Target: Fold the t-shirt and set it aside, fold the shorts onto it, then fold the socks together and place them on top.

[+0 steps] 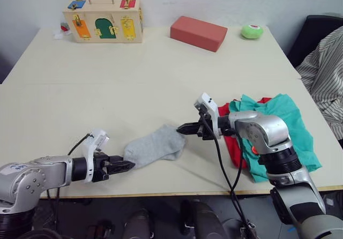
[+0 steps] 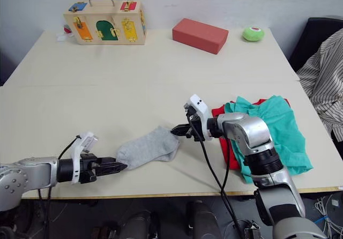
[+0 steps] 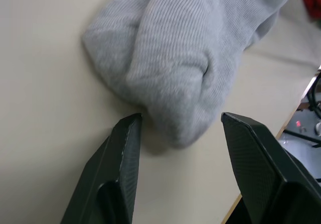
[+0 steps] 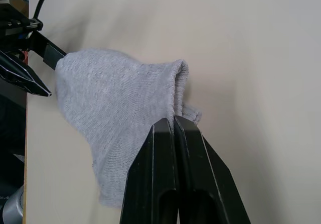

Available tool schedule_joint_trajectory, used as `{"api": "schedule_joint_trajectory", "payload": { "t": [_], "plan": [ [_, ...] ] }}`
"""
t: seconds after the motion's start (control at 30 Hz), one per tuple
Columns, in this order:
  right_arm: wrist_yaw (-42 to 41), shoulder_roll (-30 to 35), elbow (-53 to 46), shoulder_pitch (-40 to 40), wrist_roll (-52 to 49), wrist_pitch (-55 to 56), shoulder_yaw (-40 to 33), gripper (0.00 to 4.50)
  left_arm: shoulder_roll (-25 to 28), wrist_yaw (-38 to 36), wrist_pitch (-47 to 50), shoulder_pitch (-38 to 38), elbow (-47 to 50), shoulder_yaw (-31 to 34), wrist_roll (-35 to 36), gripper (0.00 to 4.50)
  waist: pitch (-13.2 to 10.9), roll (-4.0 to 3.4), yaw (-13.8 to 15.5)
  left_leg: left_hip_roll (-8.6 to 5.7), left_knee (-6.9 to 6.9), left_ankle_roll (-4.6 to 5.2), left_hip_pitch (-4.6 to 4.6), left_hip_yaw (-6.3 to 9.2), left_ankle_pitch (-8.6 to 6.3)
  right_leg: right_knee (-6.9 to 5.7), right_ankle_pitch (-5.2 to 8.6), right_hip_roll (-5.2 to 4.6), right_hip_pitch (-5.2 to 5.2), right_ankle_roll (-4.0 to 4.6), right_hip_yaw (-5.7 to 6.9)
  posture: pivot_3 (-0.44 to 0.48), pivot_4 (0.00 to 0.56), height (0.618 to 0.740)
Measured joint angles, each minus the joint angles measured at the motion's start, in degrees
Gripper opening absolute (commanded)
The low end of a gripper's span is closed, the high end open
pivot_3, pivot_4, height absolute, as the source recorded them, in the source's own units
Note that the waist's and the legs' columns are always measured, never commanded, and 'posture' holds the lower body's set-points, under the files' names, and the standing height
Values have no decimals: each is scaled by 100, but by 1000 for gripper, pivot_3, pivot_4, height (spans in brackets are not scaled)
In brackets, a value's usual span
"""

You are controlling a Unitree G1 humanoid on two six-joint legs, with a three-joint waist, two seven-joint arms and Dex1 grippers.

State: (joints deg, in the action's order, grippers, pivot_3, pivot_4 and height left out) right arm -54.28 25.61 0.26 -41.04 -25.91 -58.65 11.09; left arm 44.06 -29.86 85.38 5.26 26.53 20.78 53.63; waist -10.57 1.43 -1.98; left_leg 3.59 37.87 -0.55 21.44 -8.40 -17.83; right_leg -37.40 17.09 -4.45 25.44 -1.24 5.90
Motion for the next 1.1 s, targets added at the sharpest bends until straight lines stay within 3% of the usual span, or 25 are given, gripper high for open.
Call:
{"api": "schedule_joint_trajectory", "payload": {
  "t": [0.23,0.33,0.57,0.77,1.1],
  "plan": [
    [-4,-5,4,0,2,115,126,0,-439,439,597,-43,289,308,298,2619,0,0,27,-3,0,0,0,0,-1,3,0,-3,-1,0,-1,0,150,740],
    [-4,-11,5,-1,1,123,150,0,-616,634,638,14,350,299,301,2063,1,1,40,-4,0,0,0,0,0,1,0,-3,-2,0,0,0,150,740],
    [-4,-16,5,0,0,124,189,0,-620,748,710,21,345,223,319,21,0,1,27,-2,0,-2,1,0,-1,2,0,-1,-1,0,0,0,150,740],
    [-85,50,-6,0,-15,227,187,0,-550,644,710,44,338,240,327,21,0,1,28,-2,0,-2,1,1,-1,3,0,0,-1,0,0,0,150,740],
    [-338,87,-209,-1,-313,774,-292,0,227,-104,696,213,-69,580,987,21,-1,1,30,-1,0,-5,1,1,-3,5,1,1,0,1,1,0,150,740]
  ]
}}
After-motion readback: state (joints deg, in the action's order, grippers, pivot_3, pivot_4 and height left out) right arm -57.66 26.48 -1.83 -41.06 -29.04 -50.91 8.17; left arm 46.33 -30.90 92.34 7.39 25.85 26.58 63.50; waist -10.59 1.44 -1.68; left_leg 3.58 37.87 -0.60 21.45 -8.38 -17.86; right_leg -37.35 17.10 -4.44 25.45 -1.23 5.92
